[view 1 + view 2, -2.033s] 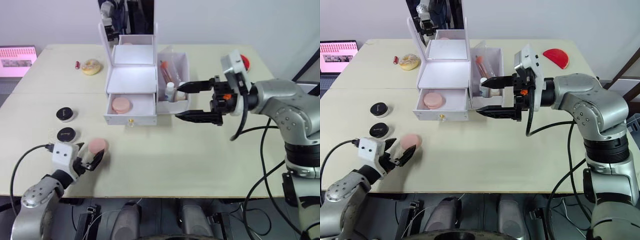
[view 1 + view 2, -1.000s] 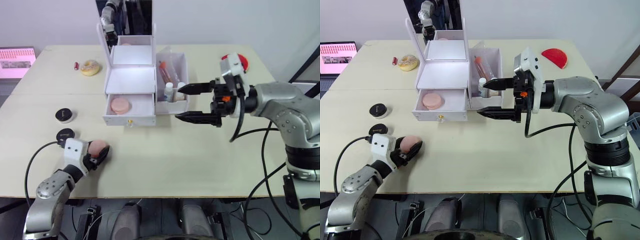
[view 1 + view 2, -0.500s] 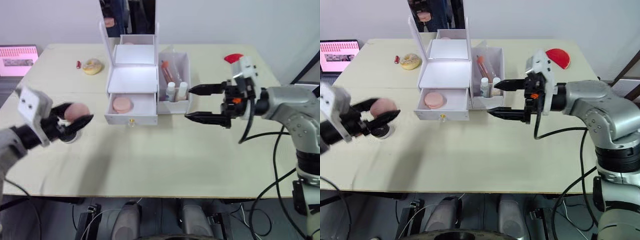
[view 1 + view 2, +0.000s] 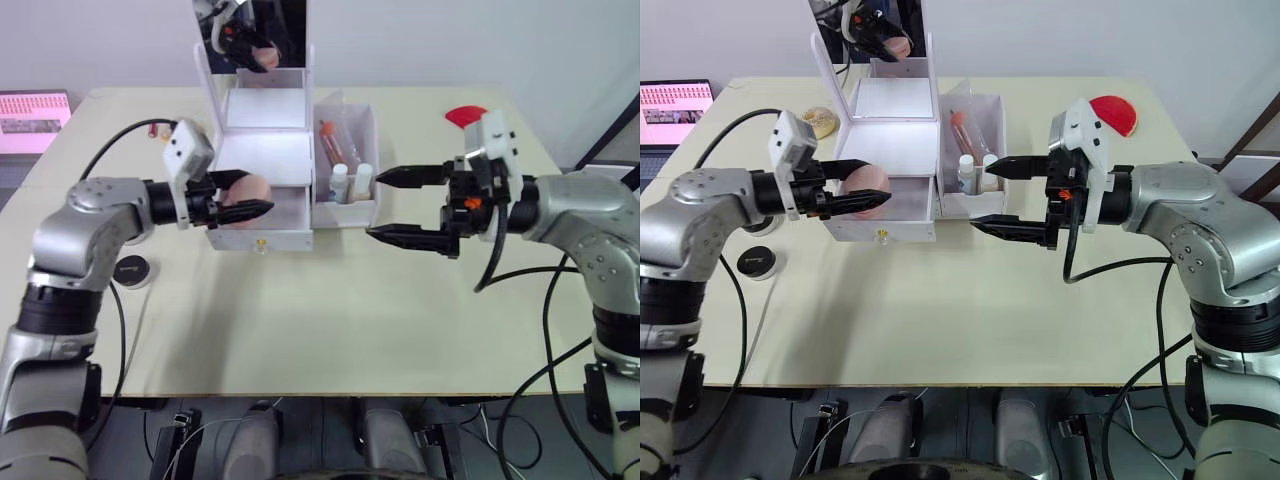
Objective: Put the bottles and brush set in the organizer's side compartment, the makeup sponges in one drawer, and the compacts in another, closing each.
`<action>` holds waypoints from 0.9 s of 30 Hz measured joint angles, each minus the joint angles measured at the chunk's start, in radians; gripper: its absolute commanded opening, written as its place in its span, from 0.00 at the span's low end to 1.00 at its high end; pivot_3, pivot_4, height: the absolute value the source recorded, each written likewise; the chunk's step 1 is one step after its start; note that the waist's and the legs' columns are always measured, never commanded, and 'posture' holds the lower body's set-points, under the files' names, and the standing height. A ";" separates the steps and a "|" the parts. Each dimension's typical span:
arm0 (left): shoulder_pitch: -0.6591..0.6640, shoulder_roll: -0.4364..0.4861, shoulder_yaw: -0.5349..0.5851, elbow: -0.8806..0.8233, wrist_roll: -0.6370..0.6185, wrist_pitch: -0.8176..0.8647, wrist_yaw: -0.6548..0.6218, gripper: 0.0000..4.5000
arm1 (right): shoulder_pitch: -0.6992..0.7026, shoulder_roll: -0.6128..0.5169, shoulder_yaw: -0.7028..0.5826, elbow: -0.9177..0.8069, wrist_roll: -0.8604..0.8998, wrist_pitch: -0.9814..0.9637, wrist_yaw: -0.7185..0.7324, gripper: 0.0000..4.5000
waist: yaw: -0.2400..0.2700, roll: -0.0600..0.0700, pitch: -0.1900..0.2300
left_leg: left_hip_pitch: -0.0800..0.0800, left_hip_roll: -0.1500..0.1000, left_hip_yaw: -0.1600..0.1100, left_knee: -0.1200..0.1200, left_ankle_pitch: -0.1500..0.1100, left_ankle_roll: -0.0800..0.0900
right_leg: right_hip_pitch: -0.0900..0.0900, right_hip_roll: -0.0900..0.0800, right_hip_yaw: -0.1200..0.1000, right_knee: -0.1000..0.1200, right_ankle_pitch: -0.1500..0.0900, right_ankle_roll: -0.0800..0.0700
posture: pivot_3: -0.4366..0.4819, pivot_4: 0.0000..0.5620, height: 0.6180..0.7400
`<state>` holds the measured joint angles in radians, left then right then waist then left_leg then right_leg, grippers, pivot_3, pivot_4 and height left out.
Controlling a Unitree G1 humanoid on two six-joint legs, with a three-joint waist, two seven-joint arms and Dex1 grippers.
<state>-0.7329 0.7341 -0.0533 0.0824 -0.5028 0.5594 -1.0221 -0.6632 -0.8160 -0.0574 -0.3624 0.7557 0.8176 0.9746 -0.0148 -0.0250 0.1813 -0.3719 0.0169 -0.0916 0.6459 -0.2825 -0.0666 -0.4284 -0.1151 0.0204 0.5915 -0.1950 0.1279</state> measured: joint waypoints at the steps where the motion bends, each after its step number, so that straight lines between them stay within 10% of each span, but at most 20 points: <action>1: -0.017 -0.016 -0.015 0.022 0.018 -0.013 -0.008 0.60 | 0.001 0.000 -0.001 -0.008 0.005 0.007 -0.007 1.00 | 0.000 0.000 0.000 | 0.000 0.000 0.000 0.000 0.000 0.000 | 0.000 0.000 0.000 0.000 0.001 0.002 | 0.48 0.27 1.00; 19: -0.068 -0.091 -0.063 0.111 0.113 -0.045 -0.114 0.60 | 0.017 0.008 -0.007 -0.035 0.016 0.026 -0.064 1.00 | 0.000 0.000 0.000 | 0.000 0.000 0.000 0.000 0.000 0.000 | 0.000 0.000 0.000 0.001 0.002 0.003 | 0.48 0.27 1.00; 23: -0.068 -0.093 -0.063 0.115 0.124 -0.049 -0.119 0.99 | 0.017 0.012 -0.007 -0.035 0.016 0.026 -0.068 1.00 | 0.000 0.000 0.000 | 0.000 0.000 0.000 0.000 0.000 0.000 | 0.000 0.000 0.000 0.001 0.002 0.003 | 0.48 0.27 1.00; 27: -0.082 -0.101 -0.061 0.116 0.124 -0.048 -0.119 0.99 | 0.017 0.013 -0.006 -0.037 0.016 0.026 -0.071 1.00 | 0.000 0.000 0.000 | 0.000 0.000 0.000 0.000 0.000 0.000 | 0.000 0.000 0.000 0.001 0.002 0.003 | 0.48 0.27 1.00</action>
<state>-0.8153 0.6335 -0.1141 0.1981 -0.3783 0.5110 -1.1409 -0.6460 -0.8028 -0.0637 -0.3996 0.7722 0.8439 0.9040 -0.0146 -0.0250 0.1814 -0.3718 0.0169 -0.0919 0.6462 -0.2824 -0.0665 -0.4284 -0.1151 0.0204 0.5924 -0.1934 0.1312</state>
